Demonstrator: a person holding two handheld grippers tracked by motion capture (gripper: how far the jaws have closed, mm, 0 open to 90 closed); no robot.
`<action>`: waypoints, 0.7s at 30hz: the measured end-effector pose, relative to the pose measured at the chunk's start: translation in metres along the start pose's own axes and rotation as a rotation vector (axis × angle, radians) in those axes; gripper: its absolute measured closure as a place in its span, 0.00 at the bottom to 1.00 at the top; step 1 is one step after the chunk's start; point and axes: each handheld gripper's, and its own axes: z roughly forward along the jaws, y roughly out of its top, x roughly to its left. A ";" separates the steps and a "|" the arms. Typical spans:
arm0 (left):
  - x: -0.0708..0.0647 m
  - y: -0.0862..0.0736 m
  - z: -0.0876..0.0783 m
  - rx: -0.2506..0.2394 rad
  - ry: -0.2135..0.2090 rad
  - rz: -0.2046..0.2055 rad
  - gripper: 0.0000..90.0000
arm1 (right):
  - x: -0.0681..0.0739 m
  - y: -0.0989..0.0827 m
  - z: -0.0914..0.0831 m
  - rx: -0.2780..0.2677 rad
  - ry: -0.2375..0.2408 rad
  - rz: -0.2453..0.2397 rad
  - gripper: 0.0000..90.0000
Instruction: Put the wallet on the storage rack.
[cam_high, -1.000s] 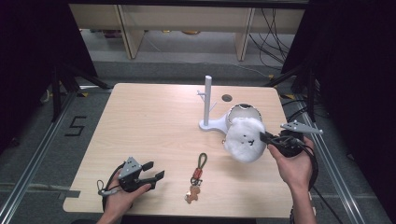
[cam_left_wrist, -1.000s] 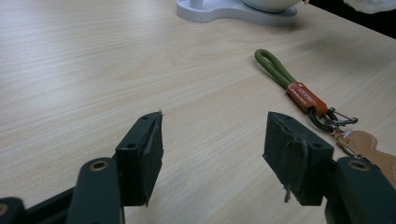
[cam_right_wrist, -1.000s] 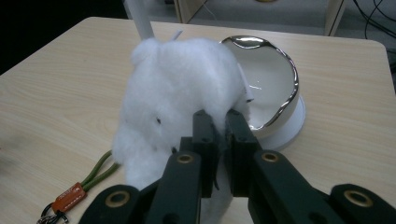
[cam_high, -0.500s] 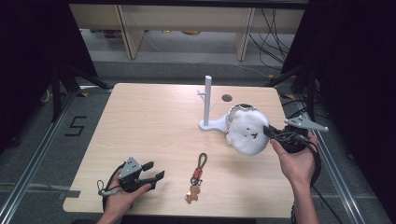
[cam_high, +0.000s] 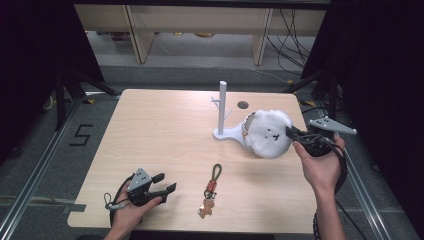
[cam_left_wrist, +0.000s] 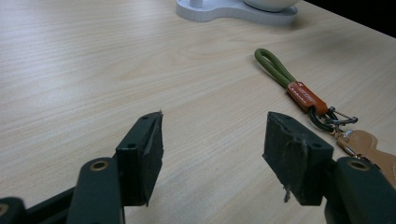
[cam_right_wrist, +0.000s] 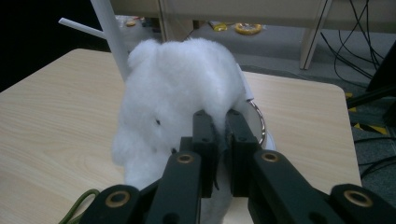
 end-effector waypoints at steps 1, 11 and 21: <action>0.000 0.000 0.000 0.000 0.001 0.000 0.41 | 0.001 0.001 0.000 -0.004 -0.005 0.015 0.95; 0.000 0.000 0.000 0.001 0.001 0.000 0.41 | -0.008 0.008 0.005 -0.013 -0.025 0.008 0.95; 0.000 0.000 0.000 0.002 0.001 0.016 0.41 | -0.013 0.015 0.006 -0.029 -0.047 0.004 0.95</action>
